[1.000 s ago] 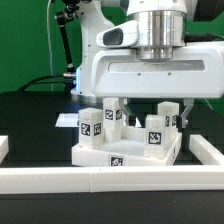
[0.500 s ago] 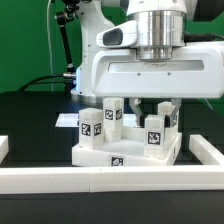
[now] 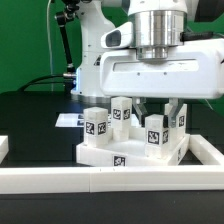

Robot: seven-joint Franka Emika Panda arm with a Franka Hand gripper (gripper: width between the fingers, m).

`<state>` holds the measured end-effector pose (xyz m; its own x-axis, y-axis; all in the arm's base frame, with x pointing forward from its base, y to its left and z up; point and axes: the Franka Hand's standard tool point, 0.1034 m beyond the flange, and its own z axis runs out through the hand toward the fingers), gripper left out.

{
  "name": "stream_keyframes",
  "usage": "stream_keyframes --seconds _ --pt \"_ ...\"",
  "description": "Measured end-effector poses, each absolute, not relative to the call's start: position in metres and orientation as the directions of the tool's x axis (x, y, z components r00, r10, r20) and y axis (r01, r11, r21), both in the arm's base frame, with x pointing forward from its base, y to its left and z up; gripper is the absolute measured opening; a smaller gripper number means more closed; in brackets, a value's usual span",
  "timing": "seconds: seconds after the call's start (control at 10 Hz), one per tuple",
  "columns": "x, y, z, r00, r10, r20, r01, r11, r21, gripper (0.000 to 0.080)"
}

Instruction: Assemble square table

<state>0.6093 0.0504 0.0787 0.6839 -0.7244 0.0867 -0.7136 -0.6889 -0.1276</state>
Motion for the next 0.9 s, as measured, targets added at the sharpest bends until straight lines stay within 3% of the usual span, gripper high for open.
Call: stream_keyframes --seconds 0.4,0.5,0.9 --pt "0.608 0.033 0.078 0.433 -0.899 0.064 -0.889 -0.438 -0.135 0.0295" --pt "0.608 0.026 0.078 0.303 -0.951 0.062 -0.941 -0.309 -0.137 0.0297" --pt "0.607 0.011 0.078 0.057 -0.996 0.063 -0.988 -0.065 -0.14 0.0298"
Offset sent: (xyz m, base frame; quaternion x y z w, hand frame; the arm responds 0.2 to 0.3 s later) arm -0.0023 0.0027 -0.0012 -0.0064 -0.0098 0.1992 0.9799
